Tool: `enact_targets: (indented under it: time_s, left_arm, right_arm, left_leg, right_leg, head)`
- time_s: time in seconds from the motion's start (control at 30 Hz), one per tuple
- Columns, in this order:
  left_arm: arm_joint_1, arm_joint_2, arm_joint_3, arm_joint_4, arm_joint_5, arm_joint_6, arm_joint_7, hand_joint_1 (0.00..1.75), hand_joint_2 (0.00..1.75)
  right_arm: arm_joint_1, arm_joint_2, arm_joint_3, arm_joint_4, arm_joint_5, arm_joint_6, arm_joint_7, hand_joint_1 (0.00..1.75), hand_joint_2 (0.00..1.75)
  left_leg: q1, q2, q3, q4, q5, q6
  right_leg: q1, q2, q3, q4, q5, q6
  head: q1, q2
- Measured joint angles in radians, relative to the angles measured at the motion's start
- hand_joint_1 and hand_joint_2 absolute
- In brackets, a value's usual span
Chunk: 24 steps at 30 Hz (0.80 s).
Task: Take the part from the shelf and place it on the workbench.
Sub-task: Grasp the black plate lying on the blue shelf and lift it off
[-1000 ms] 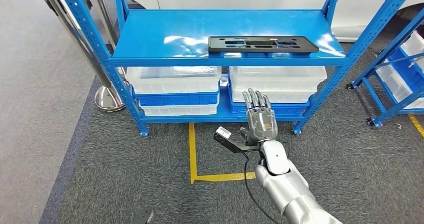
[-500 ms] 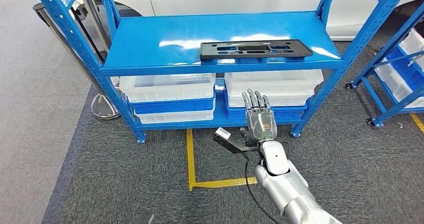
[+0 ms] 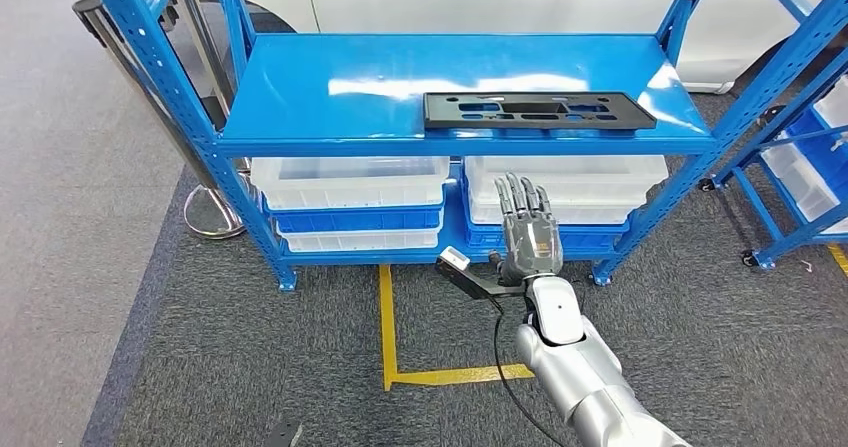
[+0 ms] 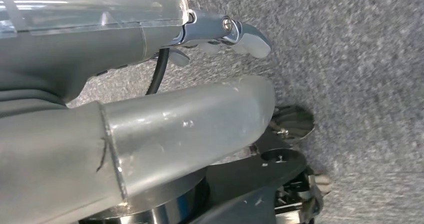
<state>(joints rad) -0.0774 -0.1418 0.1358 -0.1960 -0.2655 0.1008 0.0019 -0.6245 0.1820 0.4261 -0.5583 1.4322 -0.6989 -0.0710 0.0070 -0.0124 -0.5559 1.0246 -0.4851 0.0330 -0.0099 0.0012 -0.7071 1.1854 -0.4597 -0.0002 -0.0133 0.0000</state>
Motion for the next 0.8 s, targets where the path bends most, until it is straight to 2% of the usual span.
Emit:
enact_targets:
  time_s: [0.03,0.07,0.13,0.23,0.27,0.33,0.37,0.4,0.43,0.47,0.5,0.53,0.57,0.6,0.73,0.77,0.8]
  left_arm:
    - [0.000,-0.001,0.000,0.000,0.000,0.000,0.000,0.00,0.00]
    - [-0.001,-0.002,0.001,0.000,0.000,0.000,0.000,0.00,0.00]
    - [-0.002,-0.004,0.003,0.001,-0.002,0.000,0.000,0.00,0.00]
    - [-0.002,-0.003,0.008,0.001,-0.006,0.001,0.000,0.00,0.00]
    - [-0.002,-0.002,0.009,0.001,-0.007,0.001,0.000,0.00,0.00]
    - [-0.002,-0.002,0.012,0.001,-0.008,0.001,0.000,0.00,0.00]
    - [0.000,-0.001,0.014,0.001,-0.010,0.000,0.000,0.00,0.00]
    - [0.002,0.000,0.015,0.001,-0.012,-0.001,0.000,0.00,0.00]
    - [0.004,0.001,0.016,0.001,-0.014,-0.002,0.000,0.00,0.00]
    - [0.005,0.002,0.017,0.001,-0.016,-0.002,-0.001,0.00,0.00]
    - [0.006,0.003,0.017,0.001,-0.018,-0.003,-0.001,0.00,0.00]
    - [0.006,0.004,0.018,0.001,-0.020,-0.003,-0.002,0.00,0.00]
    - [0.005,0.005,0.018,0.001,-0.021,-0.003,-0.003,0.00,0.00]
    - [0.003,0.005,0.019,0.002,-0.023,-0.003,-0.003,0.00,0.00]
    - [0.004,0.007,0.023,0.002,-0.029,0.000,-0.005,0.00,0.00]
    - [0.004,0.008,0.024,0.002,-0.030,0.001,-0.005,0.00,0.00]
    - [0.004,0.008,0.024,0.002,-0.031,0.001,-0.005,0.00,0.00]
  right_arm:
    - [-0.001,-0.003,-0.006,0.000,-0.001,0.000,0.000,0.00,1.75]
    - [-0.002,-0.005,-0.012,0.000,0.000,0.000,0.001,0.00,1.75]
    - [-0.003,-0.009,-0.023,0.000,0.005,0.000,0.008,0.00,1.75]
    - [-0.003,-0.016,-0.041,0.000,0.019,0.000,0.021,0.00,1.75]
    - [-0.003,-0.019,-0.046,0.001,0.024,0.000,0.023,0.00,1.75]
    - [-0.001,-0.026,-0.056,0.002,0.030,0.000,0.027,0.00,1.75]
    - [0.002,-0.030,-0.060,0.002,0.032,0.000,0.028,0.00,1.75]
    - [0.007,-0.034,-0.064,0.002,0.034,0.000,0.030,0.00,1.75]
    - [0.011,-0.038,-0.069,0.002,0.035,0.000,0.031,0.00,1.75]
    - [0.014,-0.041,-0.074,0.001,0.036,0.000,0.032,0.00,1.75]
    - [0.015,-0.044,-0.079,0.000,0.037,0.000,0.032,0.00,1.75]
    - [0.015,-0.047,-0.085,-0.003,0.037,0.000,0.033,0.00,1.75]
    - [0.015,-0.050,-0.091,-0.006,0.037,0.000,0.033,0.00,1.75]
    - [0.014,-0.054,-0.097,-0.009,0.037,0.000,0.033,0.00,1.75]
    - [0.012,-0.069,-0.126,-0.028,0.035,-0.001,0.032,0.00,1.75]
    - [0.011,-0.073,-0.134,-0.032,0.035,-0.001,0.031,0.00,1.75]
    - [0.010,-0.077,-0.141,-0.035,0.034,-0.001,0.029,0.00,1.75]
  left_leg:
    - [-0.002,-0.001,0.007,0.000,-0.006,-0.003]
    - [-0.003,-0.002,0.010,0.000,-0.011,-0.007]
    - [-0.003,-0.002,0.012,-0.004,-0.016,-0.018]
    - [-0.004,0.004,0.013,0.009,-0.035,-0.032]
    - [-0.004,0.005,-0.004,0.047,-0.053,-0.036]
    - [0.000,0.006,-0.073,0.171,-0.100,-0.043]
    - [0.003,0.006,-0.112,0.230,-0.113,-0.047]
    - [0.005,0.006,-0.138,0.260,-0.107,-0.051]
    - [0.007,0.007,-0.147,0.252,-0.079,-0.054]
    - [0.010,0.007,-0.137,0.208,-0.034,-0.056]
    - [0.011,0.008,-0.116,0.144,0.012,-0.056]
    - [0.010,0.008,-0.094,0.088,0.044,-0.055]
    - [0.008,0.009,-0.076,0.045,0.056,-0.050]
    - [0.006,0.008,-0.067,0.024,0.053,-0.044]
    - [0.006,0.006,-0.051,0.001,0.038,-0.017]
    - [0.007,0.007,-0.045,-0.004,0.037,-0.010]
    - [0.008,0.007,-0.039,-0.008,0.035,-0.004]
  right_leg:
    - [0.006,0.000,0.024,-0.059,0.031,-0.009]
    - [0.011,0.000,0.043,-0.104,0.044,-0.017]
    - [0.017,0.000,0.057,-0.132,0.034,-0.023]
    - [0.006,0.000,0.080,-0.160,0.028,-0.028]
    - [0.002,-0.001,0.091,-0.169,0.026,-0.030]
    - [0.001,-0.003,0.105,-0.174,0.019,-0.034]
    - [0.001,-0.003,0.111,-0.173,0.013,-0.035]
    - [0.000,-0.003,0.117,-0.171,0.007,-0.034]
    - [-0.001,-0.002,0.124,-0.169,-0.001,-0.033]
    - [-0.002,0.000,0.133,-0.166,-0.010,-0.030]
    - [-0.003,0.001,0.141,-0.162,-0.020,-0.026]
    - [-0.003,0.002,0.146,-0.157,-0.028,-0.021]
    - [-0.001,0.003,0.148,-0.154,-0.035,-0.015]
    - [0.000,0.003,0.147,-0.152,-0.038,-0.010]
    - [-0.002,0.000,0.142,-0.140,-0.053,0.010]
    - [-0.004,0.000,0.127,-0.107,-0.068,0.015]
    - [-0.005,0.000,0.098,-0.054,-0.090,0.019]
  head:
    - [-0.001,0.000]
    - [-0.001,0.000]
    - [-0.002,0.000]
    - [-0.003,0.000]
    - [-0.004,0.000]
    - [-0.006,0.000]
    - [-0.006,0.000]
    - [-0.006,0.000]
    - [-0.006,0.000]
    - [-0.006,0.000]
    - [-0.006,0.000]
    - [-0.006,0.000]
    - [-0.006,0.000]
    - [-0.006,0.000]
    - [-0.006,0.000]
    - [-0.006,0.000]
    - [-0.005,0.000]
